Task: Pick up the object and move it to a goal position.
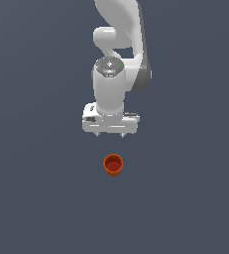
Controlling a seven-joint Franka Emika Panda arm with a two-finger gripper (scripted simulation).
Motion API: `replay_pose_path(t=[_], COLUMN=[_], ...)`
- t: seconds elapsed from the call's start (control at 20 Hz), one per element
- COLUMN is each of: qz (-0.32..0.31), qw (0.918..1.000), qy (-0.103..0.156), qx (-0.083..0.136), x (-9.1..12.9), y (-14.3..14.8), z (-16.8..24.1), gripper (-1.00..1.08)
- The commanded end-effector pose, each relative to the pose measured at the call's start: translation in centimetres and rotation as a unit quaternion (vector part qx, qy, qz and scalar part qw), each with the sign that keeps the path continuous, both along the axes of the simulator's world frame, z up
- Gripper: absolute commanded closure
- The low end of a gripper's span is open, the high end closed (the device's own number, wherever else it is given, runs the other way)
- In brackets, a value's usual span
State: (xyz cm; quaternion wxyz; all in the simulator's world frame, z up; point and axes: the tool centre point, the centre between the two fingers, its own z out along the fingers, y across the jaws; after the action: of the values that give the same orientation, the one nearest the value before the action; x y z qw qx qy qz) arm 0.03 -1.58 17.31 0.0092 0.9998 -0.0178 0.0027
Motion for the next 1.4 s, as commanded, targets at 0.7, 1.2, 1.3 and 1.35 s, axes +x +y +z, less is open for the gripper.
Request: replay_pose_path(t=[0.7, 1.2, 1.3, 1.35], qz=[-0.001, -0.092, -0.12, -0.136], qw=[1.0, 0.9938, 0.9893, 0.9864], qy=[0.008, 0.052, 0.067, 0.075], qx=[0.0, 0.035, 0.047, 0.054], x=[0.1, 1.2, 1.5, 1.7], y=[-0.1, -0.9, -1.1, -1.2], z=[-0.2, -2.0, -2.6, -2.9], gripper=[-0.2, -0.2, -0.2, -0.2])
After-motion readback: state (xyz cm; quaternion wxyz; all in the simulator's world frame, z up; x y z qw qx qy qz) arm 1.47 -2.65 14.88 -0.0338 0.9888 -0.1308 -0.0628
